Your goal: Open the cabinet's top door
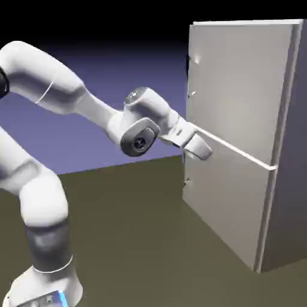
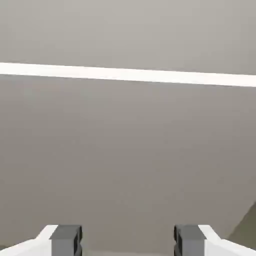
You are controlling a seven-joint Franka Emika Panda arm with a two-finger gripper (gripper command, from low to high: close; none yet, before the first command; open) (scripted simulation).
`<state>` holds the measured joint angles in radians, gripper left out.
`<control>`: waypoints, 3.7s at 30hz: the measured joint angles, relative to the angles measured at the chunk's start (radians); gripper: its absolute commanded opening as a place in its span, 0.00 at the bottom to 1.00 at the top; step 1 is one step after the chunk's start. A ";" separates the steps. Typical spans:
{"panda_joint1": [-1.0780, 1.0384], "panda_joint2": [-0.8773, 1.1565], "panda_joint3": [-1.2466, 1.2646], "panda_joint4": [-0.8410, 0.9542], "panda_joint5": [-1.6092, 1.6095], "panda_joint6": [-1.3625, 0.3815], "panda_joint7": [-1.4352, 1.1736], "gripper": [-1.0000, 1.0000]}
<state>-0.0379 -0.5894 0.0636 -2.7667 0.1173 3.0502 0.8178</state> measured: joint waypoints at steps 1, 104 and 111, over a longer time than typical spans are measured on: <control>-0.018 -0.007 0.024 0.016 0.043 0.005 0.028 0.50; -0.341 -0.714 0.714 0.085 2.080 -0.447 1.672 0.00; -0.152 -0.837 0.460 -0.096 1.853 -0.589 1.695 0.00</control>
<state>-0.1895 -1.4268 0.5239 -2.8626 1.9707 2.4611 2.5129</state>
